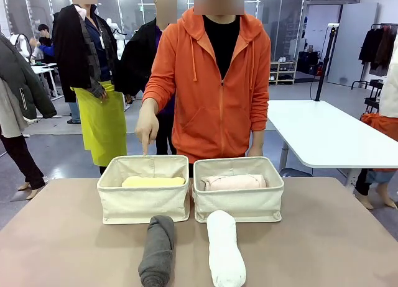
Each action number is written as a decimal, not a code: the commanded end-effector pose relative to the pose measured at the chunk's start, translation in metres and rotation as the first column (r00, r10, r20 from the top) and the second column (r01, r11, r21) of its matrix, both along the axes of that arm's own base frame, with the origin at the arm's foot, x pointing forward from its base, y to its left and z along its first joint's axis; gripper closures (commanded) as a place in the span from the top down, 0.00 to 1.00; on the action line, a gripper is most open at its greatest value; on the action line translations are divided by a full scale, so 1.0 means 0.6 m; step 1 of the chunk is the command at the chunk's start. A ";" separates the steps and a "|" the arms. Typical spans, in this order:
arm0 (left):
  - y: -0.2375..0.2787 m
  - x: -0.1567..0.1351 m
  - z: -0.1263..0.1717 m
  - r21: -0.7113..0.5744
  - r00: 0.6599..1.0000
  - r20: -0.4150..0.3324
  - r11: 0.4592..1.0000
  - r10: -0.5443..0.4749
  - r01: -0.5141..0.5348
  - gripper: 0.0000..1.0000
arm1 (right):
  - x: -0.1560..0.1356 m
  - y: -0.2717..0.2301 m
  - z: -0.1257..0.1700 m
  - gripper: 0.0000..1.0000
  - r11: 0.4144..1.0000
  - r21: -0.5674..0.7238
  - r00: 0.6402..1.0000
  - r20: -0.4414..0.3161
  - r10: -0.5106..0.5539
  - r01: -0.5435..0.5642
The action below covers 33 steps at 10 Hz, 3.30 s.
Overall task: Divide the towels into two baskets.
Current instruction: Pick up one hotel-folded towel from the bottom of the table and place it in the Fabric basket indicated by the person.
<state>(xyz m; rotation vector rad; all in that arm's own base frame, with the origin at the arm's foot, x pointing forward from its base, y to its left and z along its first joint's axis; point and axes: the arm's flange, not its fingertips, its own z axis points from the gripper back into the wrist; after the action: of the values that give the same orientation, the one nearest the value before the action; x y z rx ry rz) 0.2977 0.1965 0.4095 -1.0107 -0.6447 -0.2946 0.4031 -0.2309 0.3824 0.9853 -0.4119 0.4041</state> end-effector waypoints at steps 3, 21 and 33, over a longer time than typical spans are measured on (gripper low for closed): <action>0.003 -0.004 0.003 -0.012 1.000 0.019 1.000 -0.006 0.006 1.00 | -0.001 0.005 0.002 1.00 1.000 -0.002 1.000 0.007 -0.008 0.008; -0.618 0.119 -0.103 0.363 0.872 -0.486 0.919 0.049 0.151 1.00 | -0.001 0.005 0.002 1.00 1.000 -0.002 1.000 0.007 -0.008 0.008; -0.698 0.133 -0.187 0.407 0.856 -0.495 0.910 0.148 0.077 0.61 | -0.001 0.005 0.002 1.00 1.000 -0.002 1.000 0.007 -0.008 0.008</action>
<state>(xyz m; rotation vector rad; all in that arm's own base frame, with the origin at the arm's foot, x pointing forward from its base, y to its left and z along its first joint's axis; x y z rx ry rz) 0.3792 -0.2160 0.3022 -0.6259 -0.0518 -0.1022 0.4027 -0.2313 0.3819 0.9856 -0.4118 0.4023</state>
